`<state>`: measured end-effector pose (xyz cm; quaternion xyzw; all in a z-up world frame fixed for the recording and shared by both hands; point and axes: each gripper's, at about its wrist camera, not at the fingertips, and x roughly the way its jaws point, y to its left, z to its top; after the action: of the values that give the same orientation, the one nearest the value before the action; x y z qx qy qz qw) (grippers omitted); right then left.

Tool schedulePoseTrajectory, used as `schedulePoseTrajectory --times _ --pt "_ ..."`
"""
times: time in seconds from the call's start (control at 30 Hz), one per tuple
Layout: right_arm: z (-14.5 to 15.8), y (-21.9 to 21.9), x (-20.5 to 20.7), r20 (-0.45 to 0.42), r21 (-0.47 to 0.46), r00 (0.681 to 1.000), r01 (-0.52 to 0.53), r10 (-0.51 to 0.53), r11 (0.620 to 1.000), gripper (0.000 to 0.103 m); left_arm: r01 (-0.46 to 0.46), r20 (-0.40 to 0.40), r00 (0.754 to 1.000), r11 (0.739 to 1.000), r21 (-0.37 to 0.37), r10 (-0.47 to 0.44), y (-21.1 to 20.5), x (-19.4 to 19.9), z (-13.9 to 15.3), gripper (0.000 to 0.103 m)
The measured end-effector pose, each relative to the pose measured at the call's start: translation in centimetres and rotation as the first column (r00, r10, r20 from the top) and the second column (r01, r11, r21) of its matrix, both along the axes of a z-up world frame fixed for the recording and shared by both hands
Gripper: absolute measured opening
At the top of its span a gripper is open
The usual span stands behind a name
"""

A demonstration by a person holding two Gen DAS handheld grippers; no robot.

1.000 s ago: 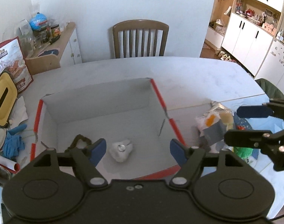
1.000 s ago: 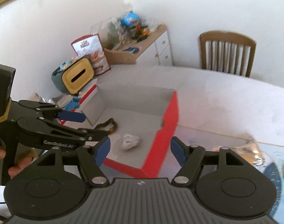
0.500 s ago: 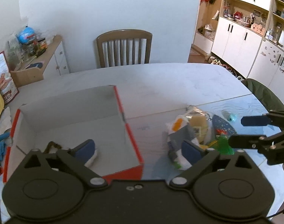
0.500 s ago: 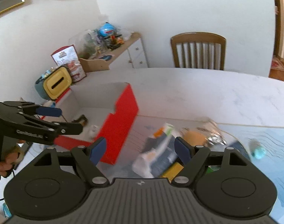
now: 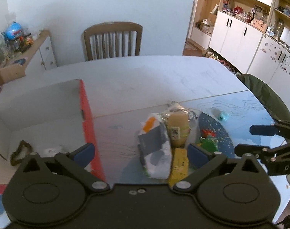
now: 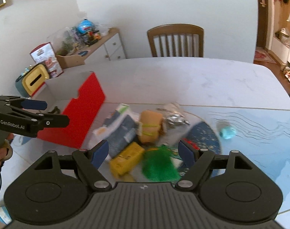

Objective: Organize objects
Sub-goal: 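Move both tools back toward the item pile on the blue mat, then grasp the white snack bag with the left tool while the right tool grasps the green tassel plush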

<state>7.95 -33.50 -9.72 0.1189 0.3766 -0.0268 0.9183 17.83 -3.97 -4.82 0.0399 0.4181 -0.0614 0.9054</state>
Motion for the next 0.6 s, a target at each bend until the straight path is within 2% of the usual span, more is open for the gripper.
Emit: schedulePoseTrajectory --times 0.27,0.4,0.6 --pt "-1.9 -2.9 -0.4 -0.038 -0.024 0.999 0.033 -0.034 0.999 0.080 -0.026 -0.054 0.998 1.000 -0.001 0.026 -1.7 2.5 -1.9 0.102" --pt "-2.5 -4.6 -0.5 -0.048 -0.028 0.998 0.048 -0.050 0.998 0.080 -0.037 -0.071 0.997 0.999 0.026 0.038 -2.5 3.6 -2.9 0.102" --pt "-4.0 -4.8 0.1 -0.077 -0.021 0.997 -0.006 0.004 1.000 0.080 -0.045 -0.081 0.995 0.997 0.068 0.050 -3.6 5.1 -4.1 0.102"
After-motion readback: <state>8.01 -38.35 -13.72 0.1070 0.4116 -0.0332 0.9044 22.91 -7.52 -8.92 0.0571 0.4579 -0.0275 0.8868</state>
